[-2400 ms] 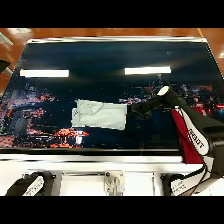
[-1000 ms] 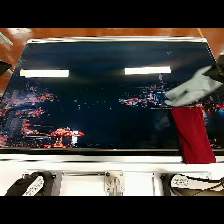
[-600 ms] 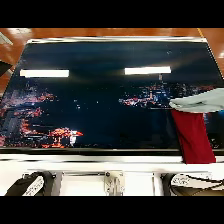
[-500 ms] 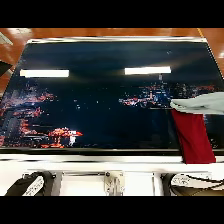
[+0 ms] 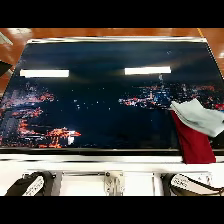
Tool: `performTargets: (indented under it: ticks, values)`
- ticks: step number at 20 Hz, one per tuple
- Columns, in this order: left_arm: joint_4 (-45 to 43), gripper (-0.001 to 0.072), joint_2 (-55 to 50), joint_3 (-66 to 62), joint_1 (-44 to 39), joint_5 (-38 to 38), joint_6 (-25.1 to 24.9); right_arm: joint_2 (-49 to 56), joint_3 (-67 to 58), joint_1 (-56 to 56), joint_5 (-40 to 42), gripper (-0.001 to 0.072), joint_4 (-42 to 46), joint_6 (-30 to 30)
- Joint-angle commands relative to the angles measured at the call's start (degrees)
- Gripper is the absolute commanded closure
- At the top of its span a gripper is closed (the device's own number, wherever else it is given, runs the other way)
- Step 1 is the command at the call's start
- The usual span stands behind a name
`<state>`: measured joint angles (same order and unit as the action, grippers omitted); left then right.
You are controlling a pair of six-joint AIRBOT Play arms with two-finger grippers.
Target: Fold the shirts.
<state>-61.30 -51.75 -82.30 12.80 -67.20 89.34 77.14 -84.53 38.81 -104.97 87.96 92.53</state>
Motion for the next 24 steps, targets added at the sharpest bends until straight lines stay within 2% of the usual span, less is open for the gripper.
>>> performTargets:
  ticks: [1,4,9,10,11,12,14,16,18,19,21,22,24]
  values:
    - [0.00,0.0671,0.02,0.02,0.04,0.04,-0.17,-5.73,16.20,1.44,1.11,0.0653,4.48,3.30]
    - [0.44,0.0671,0.02,0.02,0.04,0.04,-0.15,-10.23,27.04,3.17,9.75,0.0653,4.70,6.97]
    - [0.66,0.0671,0.02,0.00,0.04,0.04,-0.15,-12.61,37.46,3.17,16.61,0.0646,8.83,9.84]
    - [1.14,0.0670,0.02,0.00,0.04,0.04,-0.15,-12.61,38.32,3.17,18.03,0.0499,9.29,10.86]
    - [1.33,0.0671,0.02,0.00,0.04,0.04,-0.13,-12.63,38.27,3.17,18.97,0.0222,9.97,10.93]
    - [1.29,0.0671,0.02,0.00,0.04,0.04,-0.15,-12.61,37.77,3.17,19.10,0.0161,11.19,10.51]
    - [1.27,0.0671,-0.15,0.02,0.04,0.04,-0.17,-12.94,34.93,3.17,18.62,0.0161,15.50,10.51]
    - [1.29,0.0671,-0.66,0.02,0.02,0.02,-0.20,-14.27,28.74,3.15,21.70,0.0162,17.18,9.33]
    - [1.20,0.0673,-1.70,0.02,-1.09,-0.52,-2.71,-16.04,19.85,2.36,30.32,0.0165,14.19,8.52]
    - [0.31,0.0673,-2.69,0.02,-2.82,-1.25,-3.15,-16.96,15.74,0.68,37.09,0.0167,10.56,7.17]
    - [-6.43,0.0673,-5.97,0.00,-9.64,-3.43,-1.79,-17.75,10.38,-5.46,46.77,0.0167,4.09,2.89]
    - [-12.28,0.0673,-8.37,0.00,-14.43,-5.18,1.09,-17.64,9.03,-10.75,49.11,0.0167,2.54,0.79]
    - [-23.15,0.0672,-13.92,0.00,-23.63,-9.68,5.38,-15.87,8.83,-22.29,48.28,0.0164,4.15,-1.86]
